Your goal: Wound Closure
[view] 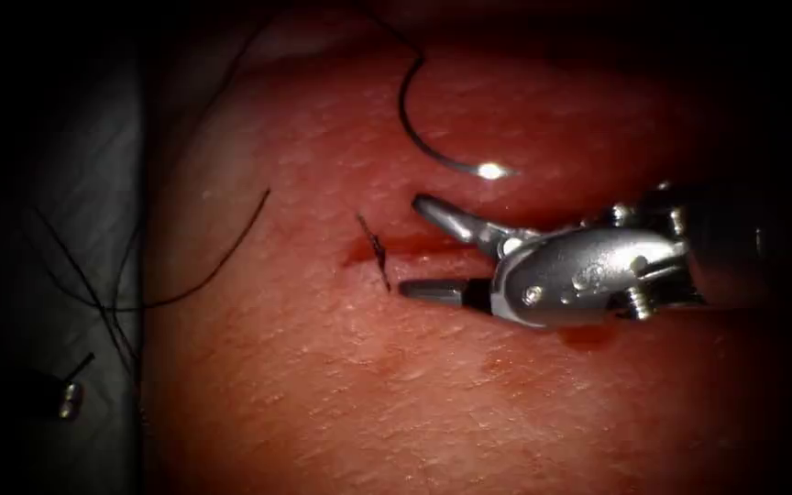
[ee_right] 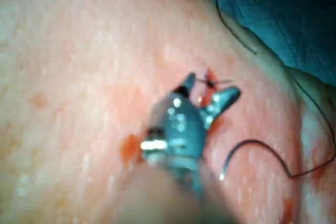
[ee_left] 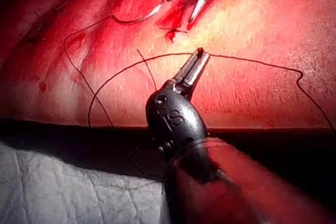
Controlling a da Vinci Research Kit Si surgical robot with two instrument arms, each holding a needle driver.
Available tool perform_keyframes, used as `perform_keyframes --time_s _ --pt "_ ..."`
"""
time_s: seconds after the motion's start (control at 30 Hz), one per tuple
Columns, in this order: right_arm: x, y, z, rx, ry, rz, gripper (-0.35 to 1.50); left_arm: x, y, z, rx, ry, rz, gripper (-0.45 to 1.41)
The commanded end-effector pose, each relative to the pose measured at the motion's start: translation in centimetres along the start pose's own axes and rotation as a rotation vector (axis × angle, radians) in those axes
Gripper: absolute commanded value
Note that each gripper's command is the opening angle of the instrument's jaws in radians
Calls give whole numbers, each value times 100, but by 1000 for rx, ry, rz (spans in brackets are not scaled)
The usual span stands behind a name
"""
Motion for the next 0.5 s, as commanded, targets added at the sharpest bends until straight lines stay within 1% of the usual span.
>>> perform_keyframes --time_s 0.03,0.17,0.27,0.4,0.5 --pt "-1 -10 6 1 -1 2 133 -15 -2 6 16 -34 13 -45" --pt "-1 -10 5 1 -1 2 133 -37 -9 9 53 -132 48 -45" --pt "-1 -10 5 1 -1 2 133 -60 -18 15 79 -179 84 -45" --pt "0 -11 5 1 0 2 133 -90 -30 23 104 -272 117 -45" --pt "0 -12 5 1 0 0 133 -108 -37 29 129 -282 135 -45"
